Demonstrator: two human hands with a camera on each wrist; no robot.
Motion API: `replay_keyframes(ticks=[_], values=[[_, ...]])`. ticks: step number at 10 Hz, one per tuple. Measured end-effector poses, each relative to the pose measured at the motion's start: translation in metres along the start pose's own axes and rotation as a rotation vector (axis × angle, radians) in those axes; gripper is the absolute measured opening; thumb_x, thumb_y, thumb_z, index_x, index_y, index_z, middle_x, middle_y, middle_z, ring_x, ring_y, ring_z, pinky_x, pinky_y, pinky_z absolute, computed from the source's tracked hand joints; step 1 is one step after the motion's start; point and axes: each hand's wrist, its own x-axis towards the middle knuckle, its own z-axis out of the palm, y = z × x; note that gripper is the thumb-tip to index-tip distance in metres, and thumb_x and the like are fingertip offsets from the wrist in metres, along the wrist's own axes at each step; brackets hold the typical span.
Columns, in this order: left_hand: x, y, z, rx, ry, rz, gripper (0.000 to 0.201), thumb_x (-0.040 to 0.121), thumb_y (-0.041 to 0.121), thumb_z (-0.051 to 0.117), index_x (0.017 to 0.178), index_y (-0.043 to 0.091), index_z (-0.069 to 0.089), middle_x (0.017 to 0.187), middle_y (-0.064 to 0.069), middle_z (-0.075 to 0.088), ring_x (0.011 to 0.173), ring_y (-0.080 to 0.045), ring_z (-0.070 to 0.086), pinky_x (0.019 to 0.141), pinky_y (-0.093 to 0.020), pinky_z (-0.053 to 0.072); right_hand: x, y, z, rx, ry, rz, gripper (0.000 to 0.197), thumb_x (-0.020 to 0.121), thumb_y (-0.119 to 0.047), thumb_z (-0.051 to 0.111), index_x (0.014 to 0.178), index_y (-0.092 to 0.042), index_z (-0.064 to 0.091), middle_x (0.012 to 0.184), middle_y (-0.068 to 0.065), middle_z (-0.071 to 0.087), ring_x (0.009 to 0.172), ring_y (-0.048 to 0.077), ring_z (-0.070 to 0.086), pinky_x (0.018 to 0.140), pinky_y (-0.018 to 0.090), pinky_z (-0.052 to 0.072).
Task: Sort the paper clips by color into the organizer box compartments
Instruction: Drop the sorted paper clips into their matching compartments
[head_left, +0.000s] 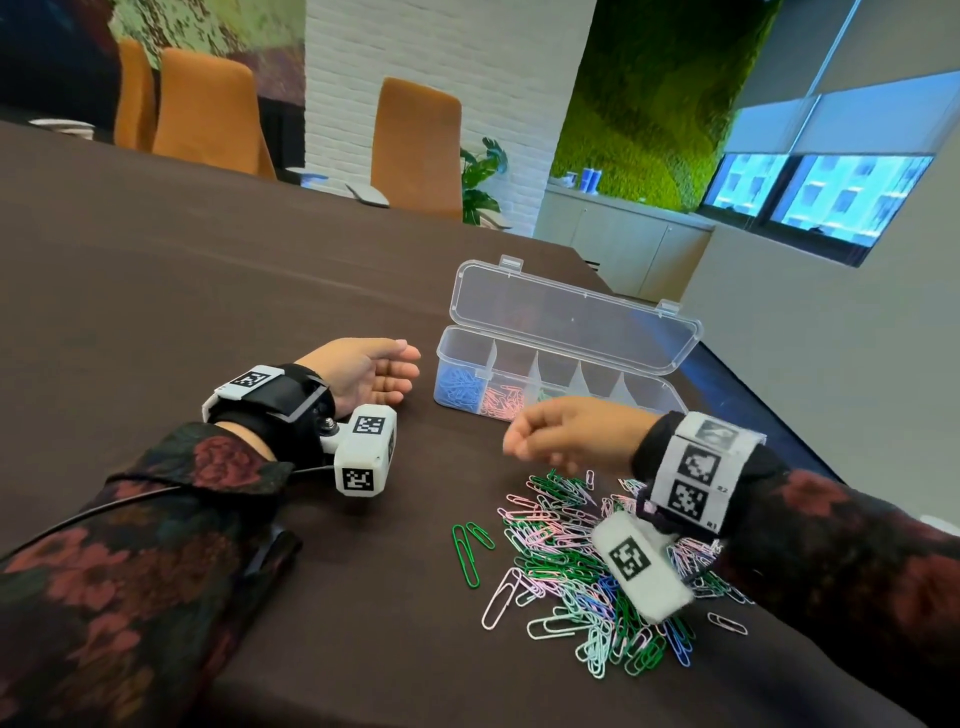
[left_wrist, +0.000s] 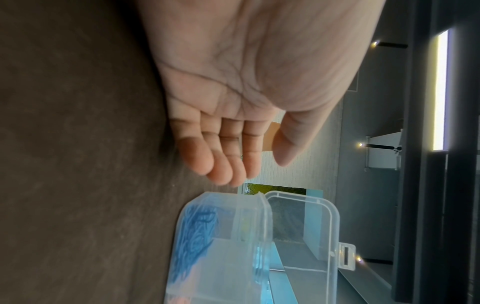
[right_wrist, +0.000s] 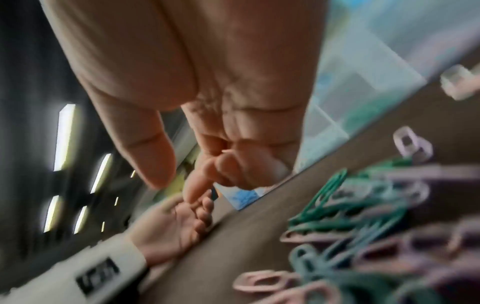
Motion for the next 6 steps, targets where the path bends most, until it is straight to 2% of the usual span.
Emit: replay_keyframes(ticks=[1, 2, 3, 4, 5, 6], values=[[0.000, 0.000, 0.000, -0.001, 0.002, 0.000, 0.020, 0.098, 0.023, 0.045, 0.095, 0.010, 0.061, 0.077, -0.004, 0.060, 0.052, -0.010, 0.059, 0.048, -0.018, 0.051, -0.001, -0.003, 0.009, -0.625, -0.083, 0.034, 0.015, 0.085, -0.022, 0.069, 0.092, -0.020, 0.057, 0.064, -0.011, 0.043, 0.052, -0.001, 0.041, 0.051, 0.013, 0.031], [0.000, -0.001, 0.000, -0.004, 0.003, -0.002, 0.020, 0.098, 0.024, 0.046, 0.095, 0.010, 0.061, 0.077, -0.004, 0.060, 0.052, -0.010, 0.059, 0.048, -0.018, 0.051, -0.002, -0.002, 0.015, -0.683, -0.119, 0.027, 0.011, 0.086, -0.019, 0.068, 0.086, -0.017, 0.057, 0.061, -0.009, 0.043, 0.043, -0.007, 0.046, 0.042, 0.009, 0.034], [0.000, -0.001, 0.000, -0.002, 0.003, 0.002, 0.021, 0.098, 0.024, 0.045, 0.094, 0.011, 0.061, 0.076, -0.004, 0.060, 0.051, -0.010, 0.059, 0.048, -0.019, 0.051, -0.001, 0.001, 0.014, -0.692, -0.095, 0.005, 0.022, 0.085, -0.015, 0.066, 0.070, -0.021, 0.052, 0.054, -0.010, 0.046, 0.041, -0.007, 0.044, 0.045, 0.008, 0.032], [-0.001, -0.001, 0.001, -0.002, 0.005, 0.005, 0.021, 0.098, 0.024, 0.045, 0.093, 0.011, 0.061, 0.076, -0.004, 0.059, 0.052, -0.010, 0.058, 0.048, -0.019, 0.050, -0.003, 0.007, 0.010, -0.562, -0.060, 0.003, 0.022, 0.085, -0.015, 0.067, 0.070, -0.021, 0.052, 0.053, -0.014, 0.051, 0.046, -0.002, 0.042, 0.050, 0.011, 0.033], [-0.001, 0.000, 0.001, -0.001, 0.004, 0.000, 0.021, 0.098, 0.024, 0.045, 0.093, 0.011, 0.060, 0.076, -0.004, 0.059, 0.053, -0.010, 0.058, 0.047, -0.019, 0.050, -0.006, 0.015, 0.001, -0.316, -0.015, -0.004, 0.020, 0.086, -0.012, 0.067, 0.072, -0.019, 0.053, 0.060, -0.010, 0.053, 0.046, 0.000, 0.041, 0.047, 0.013, 0.034], [-0.001, 0.000, 0.001, -0.001, 0.005, -0.001, 0.021, 0.098, 0.023, 0.045, 0.092, 0.011, 0.061, 0.076, -0.003, 0.059, 0.053, -0.010, 0.058, 0.048, -0.018, 0.050, -0.007, 0.021, -0.005, -0.029, 0.062, -0.019, 0.022, 0.087, 0.001, 0.060, 0.074, -0.014, 0.052, 0.061, -0.003, 0.055, 0.041, 0.001, 0.041, 0.042, 0.013, 0.034]])
